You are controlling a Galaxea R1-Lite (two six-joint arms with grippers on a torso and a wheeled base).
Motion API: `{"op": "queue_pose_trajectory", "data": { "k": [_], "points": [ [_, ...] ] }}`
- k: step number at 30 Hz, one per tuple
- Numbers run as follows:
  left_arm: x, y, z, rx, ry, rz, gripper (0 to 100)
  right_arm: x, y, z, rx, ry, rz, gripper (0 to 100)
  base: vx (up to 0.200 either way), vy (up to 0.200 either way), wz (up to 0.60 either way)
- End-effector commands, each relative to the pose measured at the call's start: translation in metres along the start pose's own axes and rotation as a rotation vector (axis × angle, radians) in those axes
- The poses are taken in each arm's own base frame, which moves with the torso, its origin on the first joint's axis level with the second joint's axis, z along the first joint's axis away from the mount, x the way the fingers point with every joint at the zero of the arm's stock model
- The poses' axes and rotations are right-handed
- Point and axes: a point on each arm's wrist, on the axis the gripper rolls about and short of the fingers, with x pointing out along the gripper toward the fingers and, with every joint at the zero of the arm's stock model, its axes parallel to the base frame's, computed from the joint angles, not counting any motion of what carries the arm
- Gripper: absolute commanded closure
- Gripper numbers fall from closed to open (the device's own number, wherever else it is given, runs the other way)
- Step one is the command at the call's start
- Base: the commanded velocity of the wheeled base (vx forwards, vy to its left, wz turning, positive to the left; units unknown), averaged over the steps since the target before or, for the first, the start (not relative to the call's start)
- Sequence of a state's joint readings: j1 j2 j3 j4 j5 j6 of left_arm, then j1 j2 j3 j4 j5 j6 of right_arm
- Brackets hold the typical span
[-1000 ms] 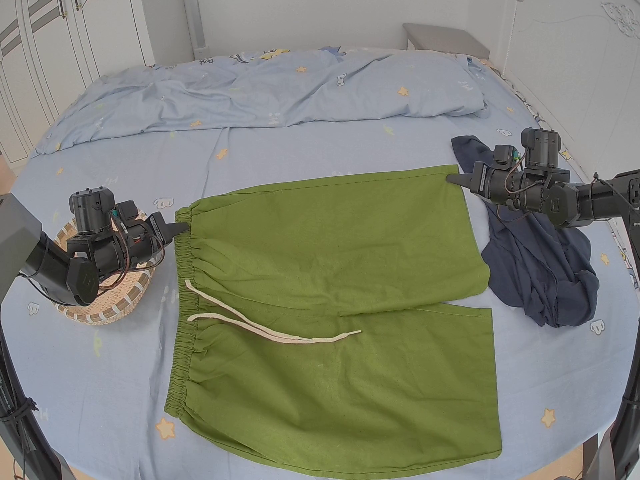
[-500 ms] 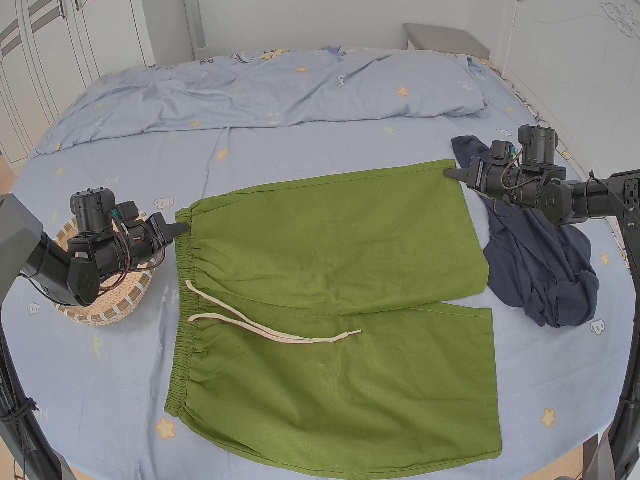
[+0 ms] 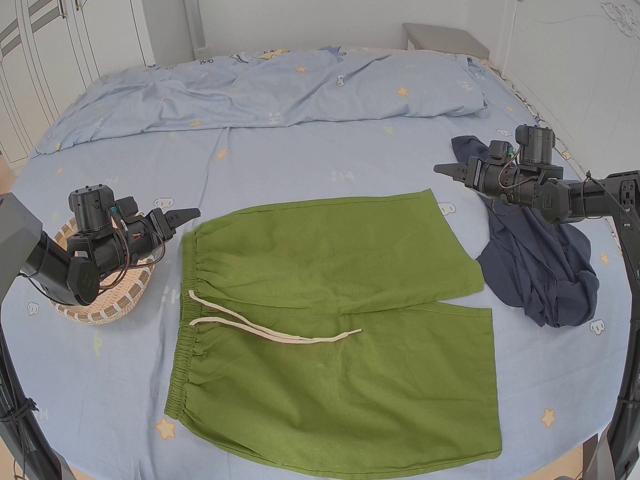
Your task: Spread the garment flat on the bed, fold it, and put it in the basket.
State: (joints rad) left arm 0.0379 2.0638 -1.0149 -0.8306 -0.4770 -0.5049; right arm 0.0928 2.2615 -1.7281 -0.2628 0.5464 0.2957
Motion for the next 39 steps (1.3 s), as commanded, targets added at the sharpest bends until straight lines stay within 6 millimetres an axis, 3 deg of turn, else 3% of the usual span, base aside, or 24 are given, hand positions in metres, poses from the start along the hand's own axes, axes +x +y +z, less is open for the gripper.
{"op": "queue_pose_trajectory", "data": {
  "k": [1, 8, 14, 16, 17, 22, 23, 24, 28, 32, 33, 36, 39],
  "points": [
    [-0.003, -0.005, 0.002, 0.013, -0.023, -0.007, 0, 0.001, 0.002, 0.0, -0.002, -0.001, 0.001, 0, 0.0, 0.0, 0.0],
    [-0.025, -0.046, 0.016, 0.059, -0.104, -0.037, 0, -0.011, 0.012, 0.007, -0.008, -0.017, -0.007, 0, 0.0, 0.0, 0.0],
    [-0.067, -0.086, 0.027, 0.046, -0.136, -0.092, 0, -0.057, 0.037, 0.019, 0.002, -0.029, -0.021, 0, 0.0, 0.0, 0.0],
    [-0.085, -0.098, 0.019, -0.015, -0.097, -0.098, 0, -0.081, 0.049, 0.011, 0.027, -0.003, -0.032, 0, 0.0, 0.0, 0.0],
    [-0.087, -0.099, 0.017, -0.025, -0.09, -0.098, 0, -0.083, 0.05, 0.009, 0.03, 0.002, -0.034, 0, 0.0, 0.0, 0.0],
    [-0.122, -0.085, -0.037, -0.16, 0.067, -0.017, 0, -0.149, 0.073, -0.043, 0.097, 0.109, -0.071, 0, 0.0, 0.0, 0.0],
    [-0.124, -0.083, -0.04, -0.165, 0.076, -0.01, 0, -0.152, 0.074, -0.046, 0.101, 0.117, -0.07, 0, 0.0, 0.0, 0.0],
    [-0.135, -0.076, -0.058, -0.194, 0.122, 0.024, 0, -0.167, 0.081, -0.066, 0.125, 0.159, -0.072, 0, 0.0, 0.0, 0.0],
    [-0.159, -0.065, -0.097, -0.291, 0.242, 0.071, 0, -0.196, 0.091, -0.112, 0.167, 0.255, -0.08, 0, 0.0, 0.0, 0.0],
    [-0.165, -0.063, -0.103, -0.302, 0.255, 0.081, 0, -0.199, 0.093, -0.12, 0.168, 0.273, -0.075, 0, 0.0, 0.0, 0.0],
    [-0.187, -0.062, -0.126, -0.333, 0.318, 0.094, 0, -0.208, 0.099, -0.142, 0.177, 0.314, -0.066, 0, 0.0, 0.0, 0.0],
    [-0.197, -0.059, -0.141, -0.361, 0.392, 0.074, 0, -0.211, 0.099, -0.149, 0.177, 0.321, -0.064, 0, 0.0, 0.0, 0.0],
    [-0.197, -0.059, -0.141, -0.361, 0.392, 0.074, 0, -0.211, 0.099, -0.149, 0.177, 0.321, -0.064, 0, 0.0, 0.0, 0.0]
  ]
}}
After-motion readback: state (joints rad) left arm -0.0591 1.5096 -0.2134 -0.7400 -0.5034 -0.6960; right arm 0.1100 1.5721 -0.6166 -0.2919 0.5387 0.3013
